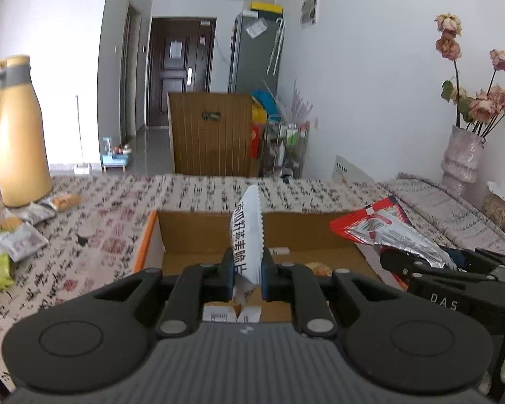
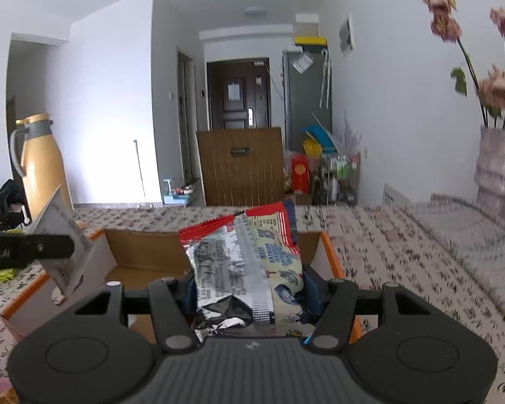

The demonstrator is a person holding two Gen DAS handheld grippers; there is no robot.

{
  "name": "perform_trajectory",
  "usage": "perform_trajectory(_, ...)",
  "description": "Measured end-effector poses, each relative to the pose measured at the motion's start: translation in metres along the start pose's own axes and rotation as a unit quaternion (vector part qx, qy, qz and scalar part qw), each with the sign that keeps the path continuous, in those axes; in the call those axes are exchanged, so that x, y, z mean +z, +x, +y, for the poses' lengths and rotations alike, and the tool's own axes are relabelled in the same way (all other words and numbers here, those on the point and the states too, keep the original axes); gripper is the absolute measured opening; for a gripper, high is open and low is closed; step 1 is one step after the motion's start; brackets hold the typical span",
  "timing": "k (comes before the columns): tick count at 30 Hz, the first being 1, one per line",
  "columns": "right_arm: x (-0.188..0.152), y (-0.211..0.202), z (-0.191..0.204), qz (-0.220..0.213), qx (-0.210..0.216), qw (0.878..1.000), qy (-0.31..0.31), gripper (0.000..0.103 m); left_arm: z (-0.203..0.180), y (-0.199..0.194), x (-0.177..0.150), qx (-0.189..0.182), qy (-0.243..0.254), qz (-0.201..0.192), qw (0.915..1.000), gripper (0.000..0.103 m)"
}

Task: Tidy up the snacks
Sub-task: 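Carry the biscuit packet and foil bag over the box with both grippers, then open both grippers to drop the biscuit packet and foil bag into the box, then withdraw both grippers and move the right gripper toward the yellow-green bag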

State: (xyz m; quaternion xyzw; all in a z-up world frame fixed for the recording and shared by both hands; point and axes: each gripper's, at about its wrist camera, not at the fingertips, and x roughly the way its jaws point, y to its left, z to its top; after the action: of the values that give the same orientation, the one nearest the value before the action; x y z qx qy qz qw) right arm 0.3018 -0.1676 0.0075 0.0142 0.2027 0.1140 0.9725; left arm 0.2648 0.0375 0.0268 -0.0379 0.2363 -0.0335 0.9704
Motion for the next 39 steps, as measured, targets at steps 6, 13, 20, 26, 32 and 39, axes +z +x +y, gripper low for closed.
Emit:
perform_trajectory(6, -0.006, 0.006, -0.002, 0.013, 0.000, 1.000, 0.001, 0.058, 0.002, 0.004, -0.007, 0.006, -0.001, 0.010, 0.9999, 0.018)
perform_trajectory(13, -0.008, -0.004, -0.004, -0.003, -0.008, 1.000, 0.011, 0.098, 0.007, -0.007, -0.006, 0.040, -0.023, -0.019, 0.9988, 0.103)
perform_trajectory(20, -0.009, -0.012, -0.005, -0.014, -0.008, 1.000, 0.018, 0.103, 0.007, -0.009, -0.004, 0.048, -0.026, -0.017, 0.9983, 0.103)
perform_trajectory(26, -0.009, -0.018, -0.005, -0.020, -0.007, 1.000, 0.019, 0.103, 0.004, -0.013, -0.005, 0.051, -0.023, -0.020, 0.9982, 0.103)
perform_trajectory(32, -0.001, -0.033, -0.003, -0.038, -0.007, 0.999, 0.016, 0.103, -0.001, -0.025, 0.001, 0.055, -0.021, -0.031, 0.9978, 0.103)
perform_trajectory(39, 0.008, -0.061, -0.001, -0.056, -0.015, 0.998, 0.013, 0.103, -0.006, -0.050, 0.011, 0.055, -0.019, -0.048, 0.9972, 0.103)
